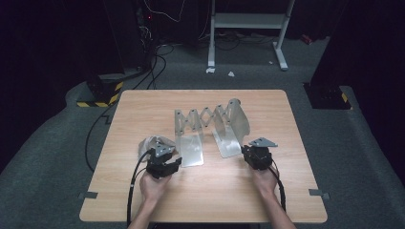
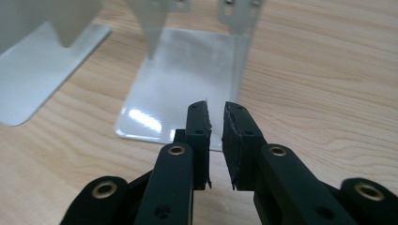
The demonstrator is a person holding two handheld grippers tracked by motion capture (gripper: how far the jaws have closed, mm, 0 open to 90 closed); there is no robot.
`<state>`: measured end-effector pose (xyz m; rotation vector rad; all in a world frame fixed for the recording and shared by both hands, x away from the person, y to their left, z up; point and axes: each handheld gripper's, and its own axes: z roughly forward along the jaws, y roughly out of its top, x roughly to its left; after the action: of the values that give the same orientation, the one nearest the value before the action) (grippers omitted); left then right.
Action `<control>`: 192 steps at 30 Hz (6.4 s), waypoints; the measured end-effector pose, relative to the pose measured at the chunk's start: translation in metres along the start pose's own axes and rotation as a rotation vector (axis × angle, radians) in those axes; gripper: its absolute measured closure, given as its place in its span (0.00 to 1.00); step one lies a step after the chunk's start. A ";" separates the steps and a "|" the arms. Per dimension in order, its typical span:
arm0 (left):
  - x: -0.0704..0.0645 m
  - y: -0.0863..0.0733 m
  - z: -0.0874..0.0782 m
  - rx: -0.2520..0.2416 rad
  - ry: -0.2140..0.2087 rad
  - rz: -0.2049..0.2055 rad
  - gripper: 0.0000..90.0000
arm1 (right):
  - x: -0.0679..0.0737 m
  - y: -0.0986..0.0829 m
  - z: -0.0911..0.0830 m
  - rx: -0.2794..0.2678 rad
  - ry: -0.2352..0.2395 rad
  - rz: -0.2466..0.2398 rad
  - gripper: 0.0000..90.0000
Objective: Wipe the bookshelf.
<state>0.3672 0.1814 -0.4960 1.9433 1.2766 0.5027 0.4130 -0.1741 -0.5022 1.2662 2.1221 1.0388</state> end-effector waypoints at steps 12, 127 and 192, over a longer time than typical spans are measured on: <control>0.036 0.024 -0.005 0.024 0.050 -0.060 0.49 | 0.032 0.032 0.019 0.009 0.093 -0.056 0.83; 0.038 0.051 0.010 0.031 -0.166 -0.036 0.44 | -0.008 0.011 0.043 0.170 -0.036 0.008 1.00; 0.014 0.034 0.022 0.068 -0.180 -0.033 0.41 | 0.031 -0.011 0.010 0.205 0.126 -0.089 0.90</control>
<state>0.4087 0.1785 -0.4853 1.9712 1.2219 0.2636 0.3998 -0.1464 -0.5169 1.2118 2.4097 0.9040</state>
